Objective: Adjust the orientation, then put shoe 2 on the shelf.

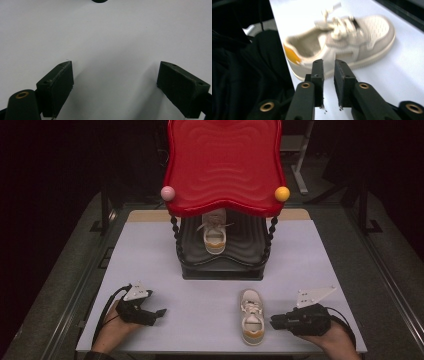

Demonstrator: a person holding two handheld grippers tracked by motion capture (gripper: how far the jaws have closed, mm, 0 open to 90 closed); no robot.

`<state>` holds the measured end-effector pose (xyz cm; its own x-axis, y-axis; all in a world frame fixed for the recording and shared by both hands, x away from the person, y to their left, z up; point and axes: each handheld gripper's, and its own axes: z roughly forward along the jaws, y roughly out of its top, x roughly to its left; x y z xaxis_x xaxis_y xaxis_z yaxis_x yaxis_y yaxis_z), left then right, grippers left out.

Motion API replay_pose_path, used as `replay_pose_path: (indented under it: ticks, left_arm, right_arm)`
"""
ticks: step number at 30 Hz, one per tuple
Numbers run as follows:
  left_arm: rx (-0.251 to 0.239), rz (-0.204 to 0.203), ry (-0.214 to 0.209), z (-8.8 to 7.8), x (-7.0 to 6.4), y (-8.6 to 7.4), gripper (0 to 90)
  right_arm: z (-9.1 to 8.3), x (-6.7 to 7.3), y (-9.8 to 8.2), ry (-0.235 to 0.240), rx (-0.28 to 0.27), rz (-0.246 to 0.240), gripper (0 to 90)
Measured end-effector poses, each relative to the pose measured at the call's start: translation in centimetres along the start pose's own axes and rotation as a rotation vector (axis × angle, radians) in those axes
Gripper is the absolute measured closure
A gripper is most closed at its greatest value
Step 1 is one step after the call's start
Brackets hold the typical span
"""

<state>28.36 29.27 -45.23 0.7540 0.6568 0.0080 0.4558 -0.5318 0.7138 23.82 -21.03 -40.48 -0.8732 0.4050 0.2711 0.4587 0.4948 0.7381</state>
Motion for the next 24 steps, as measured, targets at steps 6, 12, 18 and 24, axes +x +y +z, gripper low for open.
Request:
replay_pose_path:
  ticks: [6,12,18,24]
  left_arm:
    - [0.001,0.0,0.0,0.0,0.0,0.0,13.1]
    - [0.001,0.0,0.0,0.0,0.0,0.0,13.1]
    - [0.001,0.0,-0.001,0.0,0.0,0.0,13.1]
    - [0.001,0.0,-0.001,0.0,0.0,0.0,13.1]
  right_arm:
    - [0.0,0.7,1.3,0.043,-0.04,-0.032,72.7]
    - [1.4,1.5,2.3,0.09,-0.021,-0.086,70.4]
    - [2.8,2.0,3.0,0.123,0.008,-0.126,69.0]
    - [3.3,1.7,3.1,0.148,0.009,-0.131,67.8]
